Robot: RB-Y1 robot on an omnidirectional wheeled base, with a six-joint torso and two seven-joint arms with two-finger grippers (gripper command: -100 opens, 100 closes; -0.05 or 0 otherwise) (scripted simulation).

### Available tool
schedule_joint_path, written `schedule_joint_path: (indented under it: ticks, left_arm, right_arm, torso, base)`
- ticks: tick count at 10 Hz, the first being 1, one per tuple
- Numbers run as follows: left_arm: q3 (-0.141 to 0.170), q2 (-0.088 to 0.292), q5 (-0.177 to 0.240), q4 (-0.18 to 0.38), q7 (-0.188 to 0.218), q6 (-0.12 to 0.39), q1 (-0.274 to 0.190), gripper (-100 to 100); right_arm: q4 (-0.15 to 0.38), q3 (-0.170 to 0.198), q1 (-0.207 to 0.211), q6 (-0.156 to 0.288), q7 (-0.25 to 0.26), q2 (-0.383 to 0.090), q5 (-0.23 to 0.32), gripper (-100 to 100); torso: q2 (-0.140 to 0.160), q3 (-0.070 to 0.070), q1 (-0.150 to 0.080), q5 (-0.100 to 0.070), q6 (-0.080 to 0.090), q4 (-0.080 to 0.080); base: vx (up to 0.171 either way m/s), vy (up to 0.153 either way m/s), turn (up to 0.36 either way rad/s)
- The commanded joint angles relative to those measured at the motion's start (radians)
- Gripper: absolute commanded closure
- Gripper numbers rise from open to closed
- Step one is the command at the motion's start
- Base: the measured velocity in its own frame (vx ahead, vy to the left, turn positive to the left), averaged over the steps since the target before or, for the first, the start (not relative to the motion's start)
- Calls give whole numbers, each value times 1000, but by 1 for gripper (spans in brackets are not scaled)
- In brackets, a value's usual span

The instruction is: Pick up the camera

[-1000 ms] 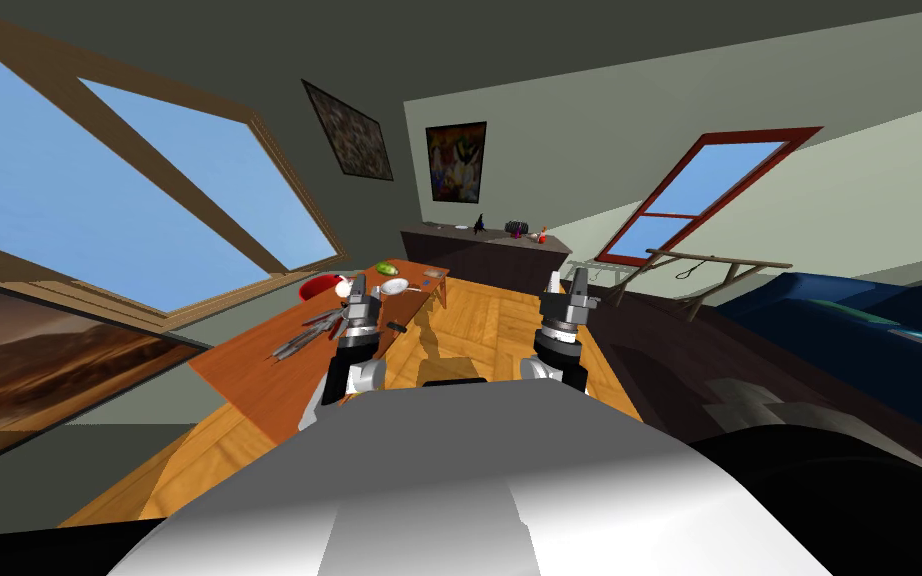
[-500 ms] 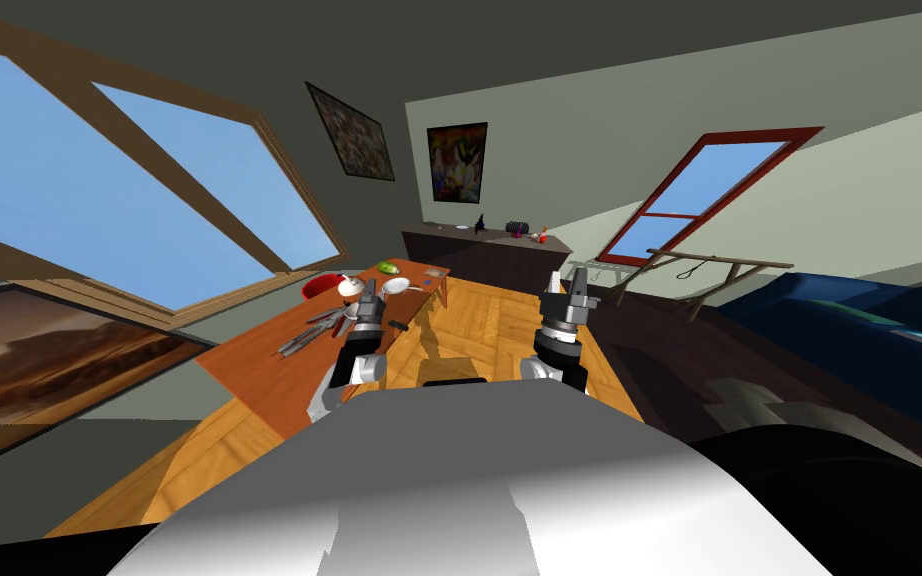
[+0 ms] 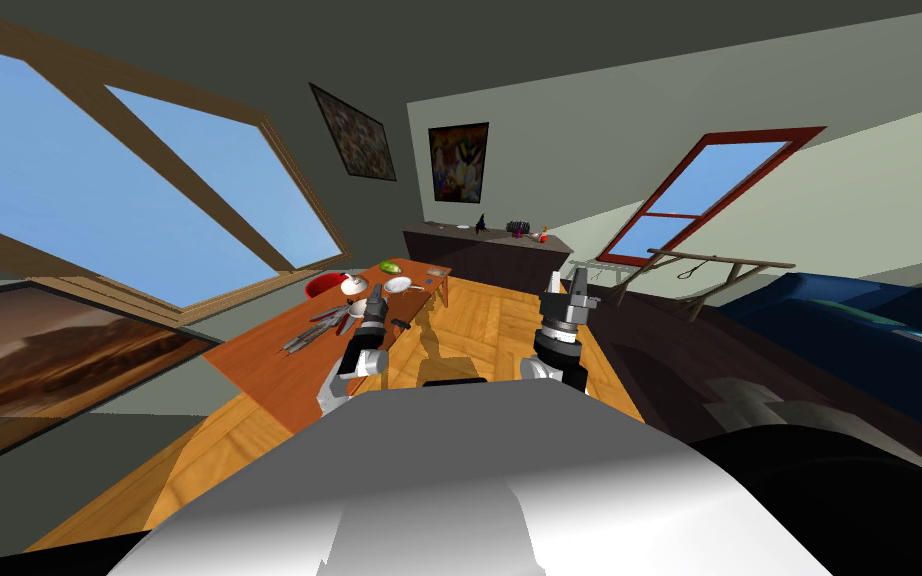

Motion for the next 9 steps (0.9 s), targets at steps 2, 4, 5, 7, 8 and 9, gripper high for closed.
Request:
schedule_joint_path:
  ticks: [2, 4, 5, 7, 8, 9]
  left_arm:
    - [15, 8, 19, 80, -12, 40, -37, -100]
    - [25, 10, 31, 138, -19, 67, -68, -100]
    - [25, 10, 31, 155, -19, 67, -68, -100]
    - [35, 12, 44, 214, -27, 94, -99, -100]
    - [44, 13, 56, 253, -34, 123, -131, -100]
    - [44, 13, 56, 274, -34, 123, -131, -100]
  right_arm:
    - [0, 0, 0, 0, 0, 0, 0, 0]
    - [0, 0, 0, 0, 0, 0, 0, 0]
    - [0, 0, 0, 0, 0, 0, 0, 0]
    - [0, 0, 0, 0, 0, 0, 0, 0]
    - [0, 0, 0, 0, 0, 0, 0, 0]
    - [0, 0, 0, 0, 0, 0, 0, 0]
  torso:
    - [0, 0, 0, 0, 0, 0]
    - [0, 0, 0, 0, 0, 0]
    - [0, 0, 0, 0, 0, 0]
    - [-1, 0, 0, 0, 0, 0]
    - [-1, 0, 0, 0, 0, 0]
    - [-1, 0, 0, 0, 0, 0]
  base:
    - [-27, 18, 3]
    - [-24, 17, 0]
    - [-19, 16, -2]
    - [-23, 22, -2]
    - [-23, 27, -5]
    - [-18, 20, -7]
